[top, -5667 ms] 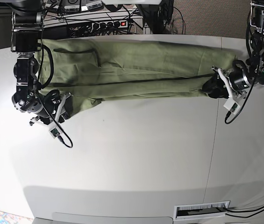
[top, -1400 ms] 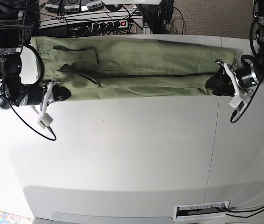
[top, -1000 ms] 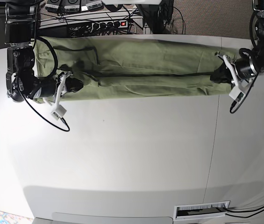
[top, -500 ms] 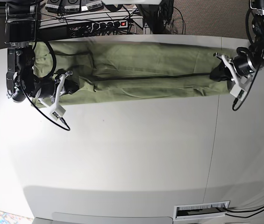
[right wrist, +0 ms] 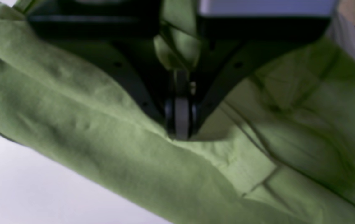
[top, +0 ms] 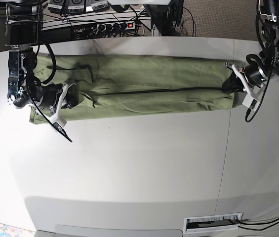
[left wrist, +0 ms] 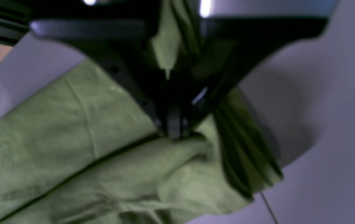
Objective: Fold the T-shirt properly
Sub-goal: 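Release and regrasp the strip end with the left gripper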
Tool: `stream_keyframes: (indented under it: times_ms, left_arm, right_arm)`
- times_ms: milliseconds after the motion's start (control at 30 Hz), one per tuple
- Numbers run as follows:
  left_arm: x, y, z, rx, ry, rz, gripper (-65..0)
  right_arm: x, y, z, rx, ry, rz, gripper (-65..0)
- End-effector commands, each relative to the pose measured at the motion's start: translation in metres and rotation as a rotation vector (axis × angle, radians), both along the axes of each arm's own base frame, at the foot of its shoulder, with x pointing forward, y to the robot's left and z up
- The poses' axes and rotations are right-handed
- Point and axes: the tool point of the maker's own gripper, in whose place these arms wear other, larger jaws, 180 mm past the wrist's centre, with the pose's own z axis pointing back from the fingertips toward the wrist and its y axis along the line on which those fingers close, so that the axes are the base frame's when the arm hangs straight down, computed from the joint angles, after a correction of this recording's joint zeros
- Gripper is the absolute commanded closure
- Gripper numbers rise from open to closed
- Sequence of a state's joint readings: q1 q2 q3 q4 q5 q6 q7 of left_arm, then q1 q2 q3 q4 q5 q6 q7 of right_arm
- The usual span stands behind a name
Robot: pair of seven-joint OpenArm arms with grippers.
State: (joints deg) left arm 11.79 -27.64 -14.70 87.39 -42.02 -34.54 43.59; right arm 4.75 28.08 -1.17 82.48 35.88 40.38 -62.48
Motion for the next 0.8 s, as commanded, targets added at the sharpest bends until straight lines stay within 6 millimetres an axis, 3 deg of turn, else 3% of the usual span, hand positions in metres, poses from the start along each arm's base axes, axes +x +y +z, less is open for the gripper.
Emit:
stream_keyframes:
  times_ms: [0,133,367,533,767]
  left_arm:
    - [0.007,0.006,0.010,0.009,-0.024,-0.002,0.0]
    - [0.005,-0.003,0.023,-0.100,0.015,-0.014,0.0]
    - [0.002,0.006,0.024,-0.071,0.058,-0.040,-16.6]
    - [0.011,0.027,0.029,-0.025,0.044,0.018,-26.5]
    - [0.014,0.057,0.031,0.031,0.058,0.078,-27.2]
  right_arm:
    - [0.004,-0.013,0.005,-0.048,-0.008,-0.010,0.0]
    - [0.005,-0.019,0.003,-0.083,-0.014,-0.010,0.0]
    - [0.008,-0.018,0.005,-0.079,-0.031,-0.011,0.0]
    - [0.008,-0.018,0.004,-0.081,-0.030,-0.011,0.0]
    - [0.008,-0.018,0.004,-0.081,-0.029,-0.010,0.0]
